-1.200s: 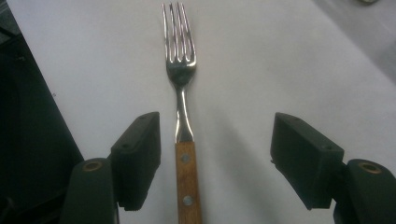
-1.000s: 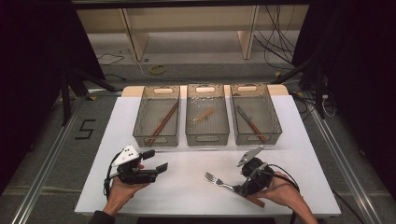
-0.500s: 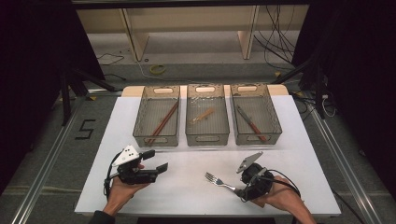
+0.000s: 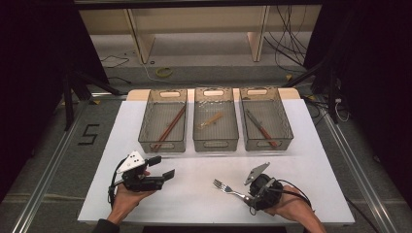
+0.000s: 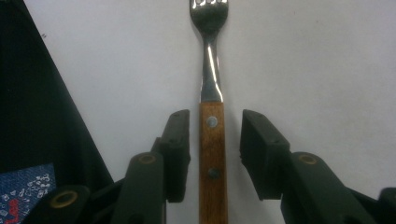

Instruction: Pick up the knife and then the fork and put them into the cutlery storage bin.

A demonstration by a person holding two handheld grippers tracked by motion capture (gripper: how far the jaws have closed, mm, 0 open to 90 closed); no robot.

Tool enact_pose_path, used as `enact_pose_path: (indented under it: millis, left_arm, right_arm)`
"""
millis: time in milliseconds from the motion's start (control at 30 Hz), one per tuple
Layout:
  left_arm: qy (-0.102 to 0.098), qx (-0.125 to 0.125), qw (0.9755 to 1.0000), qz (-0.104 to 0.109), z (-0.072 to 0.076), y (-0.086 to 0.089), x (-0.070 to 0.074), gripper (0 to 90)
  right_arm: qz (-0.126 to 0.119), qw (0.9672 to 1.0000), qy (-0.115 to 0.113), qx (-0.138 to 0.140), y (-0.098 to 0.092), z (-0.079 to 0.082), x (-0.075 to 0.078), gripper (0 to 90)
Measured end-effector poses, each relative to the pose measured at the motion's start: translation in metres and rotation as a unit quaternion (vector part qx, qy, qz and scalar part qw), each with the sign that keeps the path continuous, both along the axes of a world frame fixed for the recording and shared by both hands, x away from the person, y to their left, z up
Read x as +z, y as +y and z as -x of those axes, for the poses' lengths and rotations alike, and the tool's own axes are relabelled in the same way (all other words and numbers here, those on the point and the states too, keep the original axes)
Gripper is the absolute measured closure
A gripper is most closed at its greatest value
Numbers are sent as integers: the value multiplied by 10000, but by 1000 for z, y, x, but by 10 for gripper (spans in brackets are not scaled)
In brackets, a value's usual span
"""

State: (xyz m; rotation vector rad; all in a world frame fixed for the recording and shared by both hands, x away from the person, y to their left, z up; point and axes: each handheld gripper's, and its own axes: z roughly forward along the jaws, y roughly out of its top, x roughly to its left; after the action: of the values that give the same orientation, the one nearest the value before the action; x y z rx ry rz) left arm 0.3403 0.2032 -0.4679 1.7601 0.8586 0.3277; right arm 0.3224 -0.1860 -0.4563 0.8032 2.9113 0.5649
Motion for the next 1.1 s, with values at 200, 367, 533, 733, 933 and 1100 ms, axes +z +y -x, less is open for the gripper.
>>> enact_pose_path:
  millis: [200, 367, 533, 733, 933, 1100]
  left_arm:
    - [4, -2, 10000, -6, 0, 0, 0, 209]
    - [1, -10, 10000, -12, 0, -1, 0, 209]
    - [1, 0, 10000, -3, 0, 0, 0, 210]
    - [-6, 16, 10000, -3, 0, 0, 0, 211]
    - [11, 27, 10000, 53, 0, 0, -1, 211]
    - [22, 32, 9999, 117, -1, 1, -1, 210]
  right_arm:
    - [162, 9999, 0, 40, 3, 0, -6, 682]
    - [198, 9998, -81, 65, 3, 0, -6, 751]
    - [296, 9992, -173, 182, 5, 1, -5, 773]
    - [205, 9995, -152, 183, 3, 0, -4, 778]
    - [-118, 9994, -323, 72, -5, -3, 7, 779]
    - [-431, 9977, -518, -93, -13, -8, 21, 779]
